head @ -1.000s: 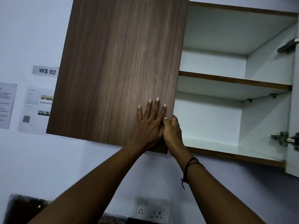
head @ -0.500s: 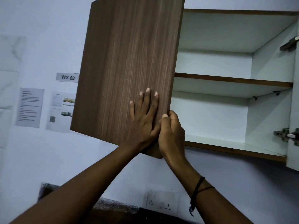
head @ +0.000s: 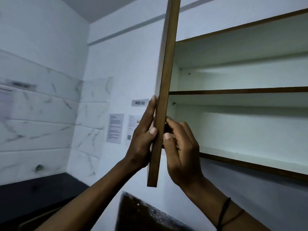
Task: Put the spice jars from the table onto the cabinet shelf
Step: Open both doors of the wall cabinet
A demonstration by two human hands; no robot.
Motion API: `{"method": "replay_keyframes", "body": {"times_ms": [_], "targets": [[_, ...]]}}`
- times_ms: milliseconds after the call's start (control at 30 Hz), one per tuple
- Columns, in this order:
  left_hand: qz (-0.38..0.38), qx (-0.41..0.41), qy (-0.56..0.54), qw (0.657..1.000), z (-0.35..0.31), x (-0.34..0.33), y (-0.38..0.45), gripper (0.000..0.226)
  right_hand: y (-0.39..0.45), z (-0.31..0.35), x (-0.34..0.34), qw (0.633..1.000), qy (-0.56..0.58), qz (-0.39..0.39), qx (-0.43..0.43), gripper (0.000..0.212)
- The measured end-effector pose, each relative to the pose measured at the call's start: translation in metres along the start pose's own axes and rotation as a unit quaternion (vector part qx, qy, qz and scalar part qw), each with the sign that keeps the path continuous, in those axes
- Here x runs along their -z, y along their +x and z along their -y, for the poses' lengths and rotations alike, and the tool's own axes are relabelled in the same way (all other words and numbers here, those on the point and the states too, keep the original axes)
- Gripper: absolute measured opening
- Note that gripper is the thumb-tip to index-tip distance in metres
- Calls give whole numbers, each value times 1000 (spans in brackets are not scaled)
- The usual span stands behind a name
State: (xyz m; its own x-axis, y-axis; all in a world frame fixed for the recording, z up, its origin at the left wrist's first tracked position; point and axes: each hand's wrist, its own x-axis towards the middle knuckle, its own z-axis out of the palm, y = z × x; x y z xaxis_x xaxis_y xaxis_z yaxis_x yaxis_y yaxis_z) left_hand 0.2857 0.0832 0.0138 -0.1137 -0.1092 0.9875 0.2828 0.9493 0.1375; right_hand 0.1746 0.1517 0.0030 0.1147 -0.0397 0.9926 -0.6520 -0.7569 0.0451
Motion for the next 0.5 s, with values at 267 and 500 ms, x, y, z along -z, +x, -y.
{"method": "replay_keyframes", "body": {"times_ms": [267, 500], "targets": [[-73, 108, -33, 991, -27, 124, -13, 52, 17, 23, -102, 991, 26, 127, 37, 53], [-141, 197, 118, 963, -26, 207, -11, 36, 24, 34, -193, 975, -22, 216, 52, 57]]}}
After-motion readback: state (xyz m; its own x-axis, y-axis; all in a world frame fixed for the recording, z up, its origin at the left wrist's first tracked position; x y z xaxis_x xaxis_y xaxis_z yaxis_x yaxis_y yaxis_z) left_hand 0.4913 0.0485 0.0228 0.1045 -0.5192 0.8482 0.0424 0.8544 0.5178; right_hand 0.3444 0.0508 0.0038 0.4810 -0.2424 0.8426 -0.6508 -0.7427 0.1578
